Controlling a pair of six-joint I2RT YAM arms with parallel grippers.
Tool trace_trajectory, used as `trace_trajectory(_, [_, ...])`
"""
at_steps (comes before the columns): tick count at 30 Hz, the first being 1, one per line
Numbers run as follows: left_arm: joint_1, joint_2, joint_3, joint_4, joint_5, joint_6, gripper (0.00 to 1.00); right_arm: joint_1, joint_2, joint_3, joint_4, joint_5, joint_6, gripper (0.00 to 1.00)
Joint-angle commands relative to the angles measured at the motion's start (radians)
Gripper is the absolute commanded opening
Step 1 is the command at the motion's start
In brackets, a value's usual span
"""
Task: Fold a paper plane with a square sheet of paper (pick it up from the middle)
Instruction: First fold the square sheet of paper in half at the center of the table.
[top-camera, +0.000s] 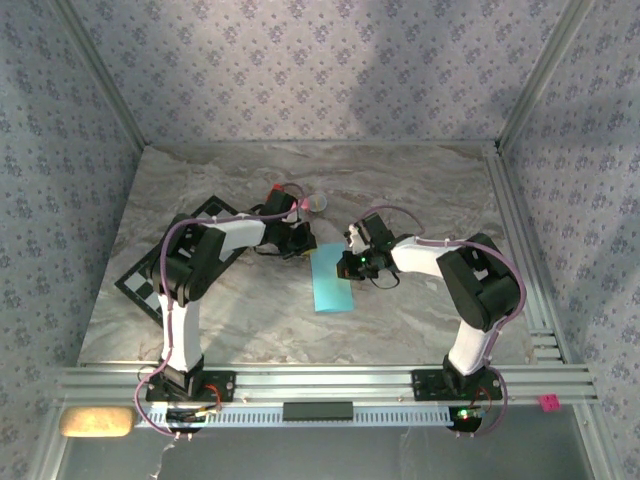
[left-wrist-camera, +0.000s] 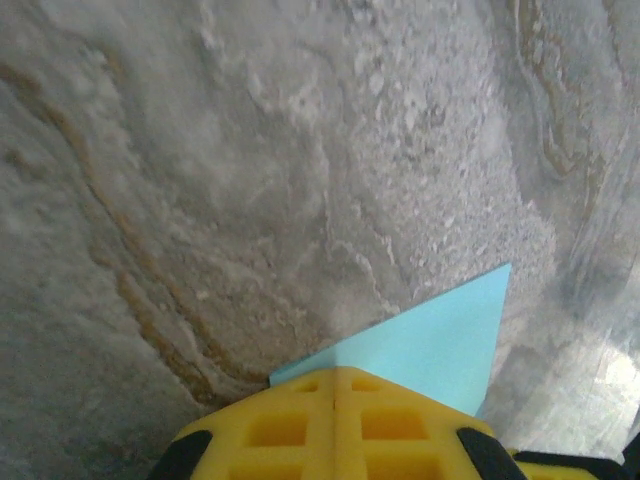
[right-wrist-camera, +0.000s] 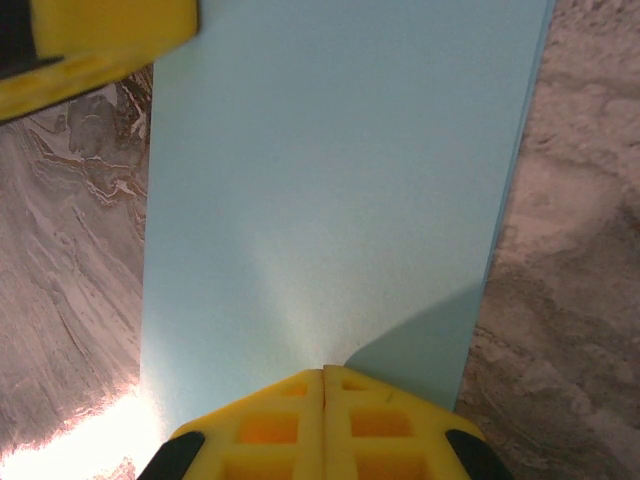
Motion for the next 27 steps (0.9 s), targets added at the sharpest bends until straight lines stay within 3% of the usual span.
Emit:
trace_trajectory(1, [0.040,0.015,0.030,0.035,-0.130,-0.014,0.01,0.003,0.079,-0.085,-0.237,0.141,0.003,0.00])
trace_trajectory(6, [0.023,-0.030,0.041,0.013,-0.081,-0.013,0.03,0.002,0.076,-0.086,-0.231,0.139,0.008,0.00])
trace_trajectory(13, [-0.053,-0.168,0.039,-0.083,-0.102,0.048,0.07,0.003,0.068,-0.075,-0.237,0.142,0.010,0.00])
trace_trajectory(22, [-0.093,-0.173,-0.111,0.021,0.074,0.036,0.06,0.005,0.055,-0.075,-0.240,0.157,0.021,0.00])
trace_trajectory(27, [-0.095,-0.135,-0.161,0.065,0.092,0.043,0.06,0.007,0.066,-0.074,-0.243,0.158,0.020,0.00])
